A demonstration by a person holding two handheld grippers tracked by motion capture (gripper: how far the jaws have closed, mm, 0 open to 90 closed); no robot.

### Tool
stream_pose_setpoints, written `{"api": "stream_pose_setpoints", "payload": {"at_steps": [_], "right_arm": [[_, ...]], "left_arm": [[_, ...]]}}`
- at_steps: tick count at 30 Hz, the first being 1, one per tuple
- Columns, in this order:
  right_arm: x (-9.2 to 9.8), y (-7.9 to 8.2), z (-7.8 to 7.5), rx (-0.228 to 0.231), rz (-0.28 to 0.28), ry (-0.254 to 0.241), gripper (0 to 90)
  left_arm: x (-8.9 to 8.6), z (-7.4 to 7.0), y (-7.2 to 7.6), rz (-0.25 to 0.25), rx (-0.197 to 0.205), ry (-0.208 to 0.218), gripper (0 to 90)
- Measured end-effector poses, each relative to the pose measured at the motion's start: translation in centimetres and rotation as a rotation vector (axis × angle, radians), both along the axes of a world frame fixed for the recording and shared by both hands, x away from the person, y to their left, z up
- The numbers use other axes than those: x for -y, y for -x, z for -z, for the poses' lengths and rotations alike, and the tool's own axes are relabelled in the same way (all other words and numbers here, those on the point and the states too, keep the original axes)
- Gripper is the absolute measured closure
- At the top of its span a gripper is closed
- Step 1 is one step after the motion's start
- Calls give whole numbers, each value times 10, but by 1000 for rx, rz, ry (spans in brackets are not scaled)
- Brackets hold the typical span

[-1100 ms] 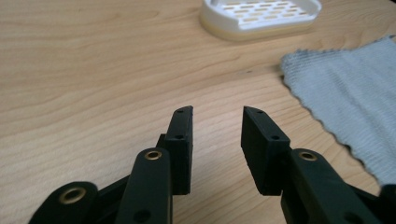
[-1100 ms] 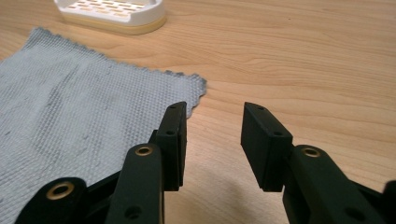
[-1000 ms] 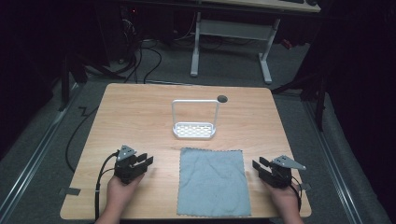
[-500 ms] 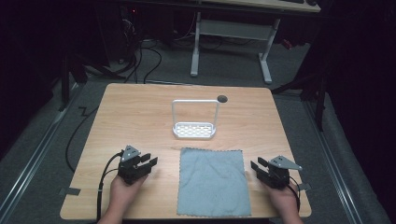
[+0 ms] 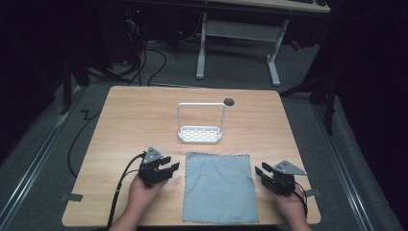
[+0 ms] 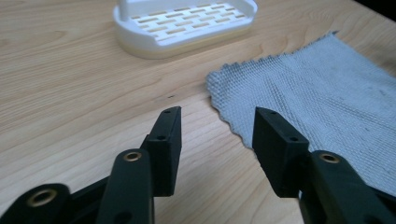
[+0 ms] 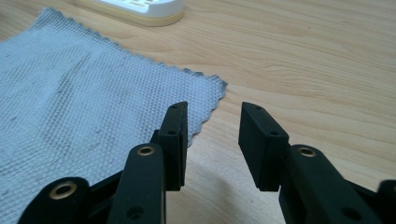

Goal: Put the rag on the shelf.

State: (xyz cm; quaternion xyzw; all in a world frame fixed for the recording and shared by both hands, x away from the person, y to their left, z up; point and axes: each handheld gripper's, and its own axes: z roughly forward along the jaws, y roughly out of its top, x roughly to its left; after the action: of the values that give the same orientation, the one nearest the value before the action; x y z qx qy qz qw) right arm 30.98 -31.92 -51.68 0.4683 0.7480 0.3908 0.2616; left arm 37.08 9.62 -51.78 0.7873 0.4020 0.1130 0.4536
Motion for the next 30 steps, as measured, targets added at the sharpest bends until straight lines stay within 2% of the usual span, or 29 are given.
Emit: {"api": "stream_pose_setpoints", "payload": {"at_steps": [2, 5, 8, 10, 12, 15, 18, 19, 20, 22, 23, 26, 30], "right_arm": [[-2, 0, 0, -4, -6, -1, 614], [-3, 0, 0, -12, -18, -8, 598], [-3, -1, 1, -22, -28, -10, 574], [-4, -2, 2, -30, -32, -17, 562], [-5, -3, 2, -36, -33, -20, 549], [-8, -5, 4, -50, -38, -20, 550], [-12, -19, 5, -84, -37, -18, 547], [-13, -25, 4, -102, -30, -28, 542], [-13, -29, 4, -103, -27, -43, 540], [-19, -40, 4, -108, -9, 12, 523], [-21, -44, 4, -104, -9, 15, 523], [-26, -62, 5, -130, 8, 31, 510], [-30, -75, 9, -164, 1, 27, 520]], "left_arm": [[10, 3, -6, 8, -19, 0, 504], [27, 6, -18, 15, -30, -34, 486], [37, 9, -29, 9, -43, -34, 492], [41, 11, -36, 0, -58, -33, 533], [45, 15, -40, -1, -79, -55, 582], [48, 15, -43, -7, -98, -33, 656], [49, 17, -42, -1, -95, -39, 840], [49, 17, -42, 1, -96, -38, 876], [48, 17, -43, 2, -99, -32, 889], [48, 18, -43, -1, -97, -27, 893], [49, 18, -43, 0, -90, -32, 894], [49, 18, -42, 2, -87, -34, 894], [49, 18, -41, 3, -83, -32, 893]]}}
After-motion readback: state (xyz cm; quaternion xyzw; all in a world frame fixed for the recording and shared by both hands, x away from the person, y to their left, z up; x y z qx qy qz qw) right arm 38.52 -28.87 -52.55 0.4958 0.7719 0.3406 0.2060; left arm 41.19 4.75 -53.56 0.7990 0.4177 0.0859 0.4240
